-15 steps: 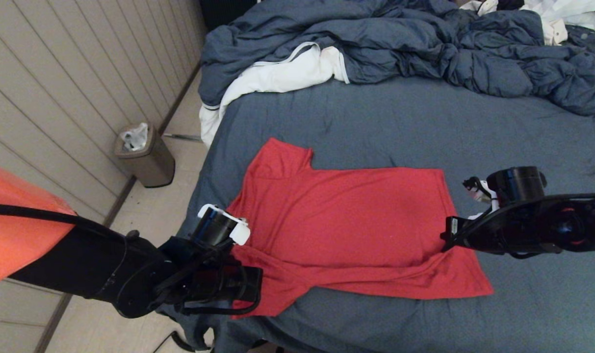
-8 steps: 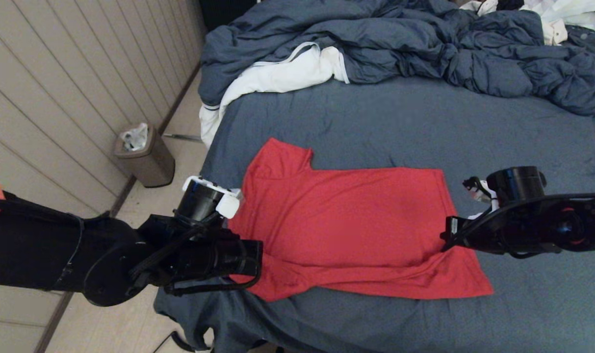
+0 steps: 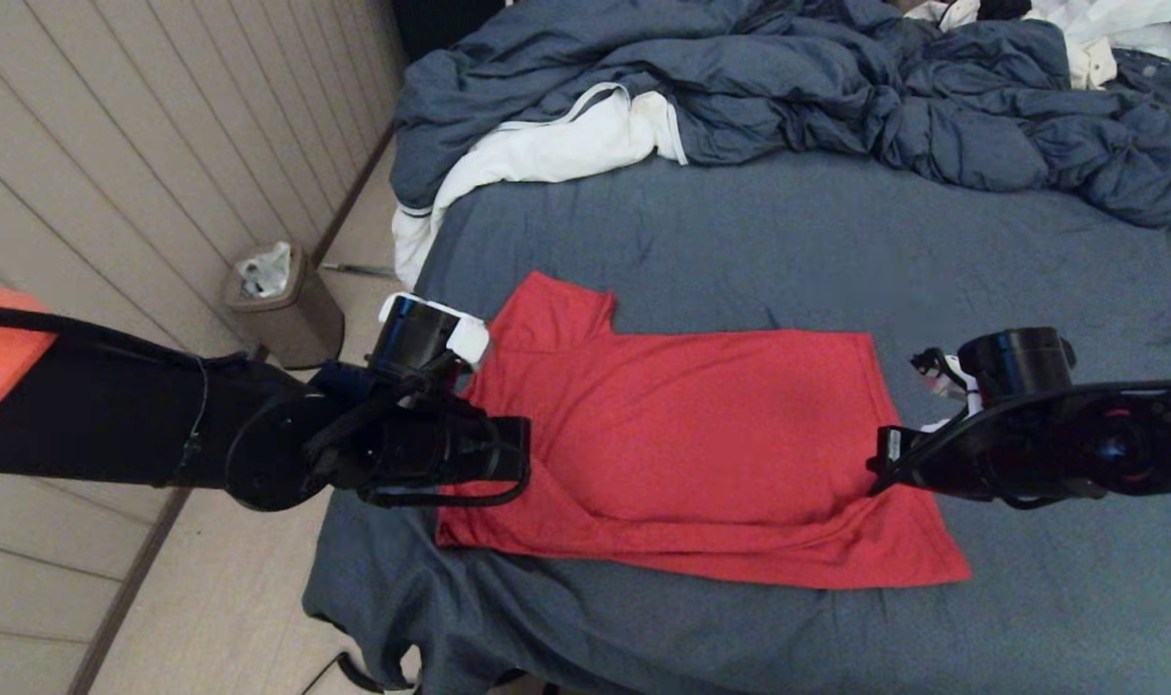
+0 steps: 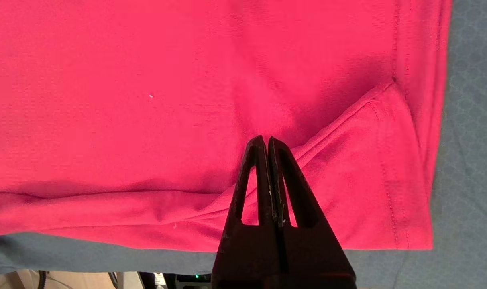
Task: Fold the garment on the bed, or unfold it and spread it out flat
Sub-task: Fold the red T-shirt
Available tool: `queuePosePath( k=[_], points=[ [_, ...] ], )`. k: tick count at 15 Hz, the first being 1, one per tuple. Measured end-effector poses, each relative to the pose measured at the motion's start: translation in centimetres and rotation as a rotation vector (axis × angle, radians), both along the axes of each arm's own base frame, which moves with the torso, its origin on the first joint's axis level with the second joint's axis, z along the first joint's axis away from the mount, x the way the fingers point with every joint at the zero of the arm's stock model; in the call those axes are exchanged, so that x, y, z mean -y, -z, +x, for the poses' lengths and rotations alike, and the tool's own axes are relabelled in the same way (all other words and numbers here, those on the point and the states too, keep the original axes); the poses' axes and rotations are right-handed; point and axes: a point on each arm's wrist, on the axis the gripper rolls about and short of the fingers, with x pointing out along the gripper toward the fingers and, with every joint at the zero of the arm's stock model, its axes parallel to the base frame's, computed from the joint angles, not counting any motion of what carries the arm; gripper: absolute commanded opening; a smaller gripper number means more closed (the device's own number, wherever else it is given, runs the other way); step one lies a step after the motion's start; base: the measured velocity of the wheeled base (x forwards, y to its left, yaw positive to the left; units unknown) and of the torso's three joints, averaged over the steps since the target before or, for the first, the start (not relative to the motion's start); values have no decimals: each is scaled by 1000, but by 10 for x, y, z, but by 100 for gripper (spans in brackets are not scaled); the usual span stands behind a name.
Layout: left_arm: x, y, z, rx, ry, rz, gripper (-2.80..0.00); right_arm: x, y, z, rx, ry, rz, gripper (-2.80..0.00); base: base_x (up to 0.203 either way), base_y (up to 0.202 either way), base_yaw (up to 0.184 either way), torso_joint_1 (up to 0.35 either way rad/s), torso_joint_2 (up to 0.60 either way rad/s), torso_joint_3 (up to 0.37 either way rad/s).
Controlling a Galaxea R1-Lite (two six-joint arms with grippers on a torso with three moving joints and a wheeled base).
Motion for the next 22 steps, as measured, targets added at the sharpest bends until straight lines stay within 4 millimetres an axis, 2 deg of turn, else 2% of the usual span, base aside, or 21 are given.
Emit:
queuePosePath(
  k=[4, 7, 10, 20, 21, 22],
  points=[
    [-15, 4, 37, 4, -91, -13, -280, 0, 0, 0, -1, 0, 0, -280, 0, 0, 0, 0, 0, 0],
    [-25, 13, 54, -11, -148, -24, -280, 0, 1, 0, -4, 0, -1, -280, 0, 0, 0, 0, 0, 0],
    [-28, 19, 65, -32, -193, -46, -280, 0, 1, 0, -4, -1, 0, -280, 0, 0, 0, 0, 0, 0],
    [-23, 42, 93, -95, -286, -101, -280, 0, 1, 0, -6, 0, -1, -280, 0, 0, 0, 0, 0, 0],
    [-23, 44, 94, -96, -289, -100, -180, 0, 2, 0, -7, 0, -1, -280, 0, 0, 0, 0, 0, 0],
    [-23, 44, 94, -98, -290, -99, 0, 0, 2, 0, -7, 0, 0, -280, 0, 0, 0, 0, 0, 0]
  ],
)
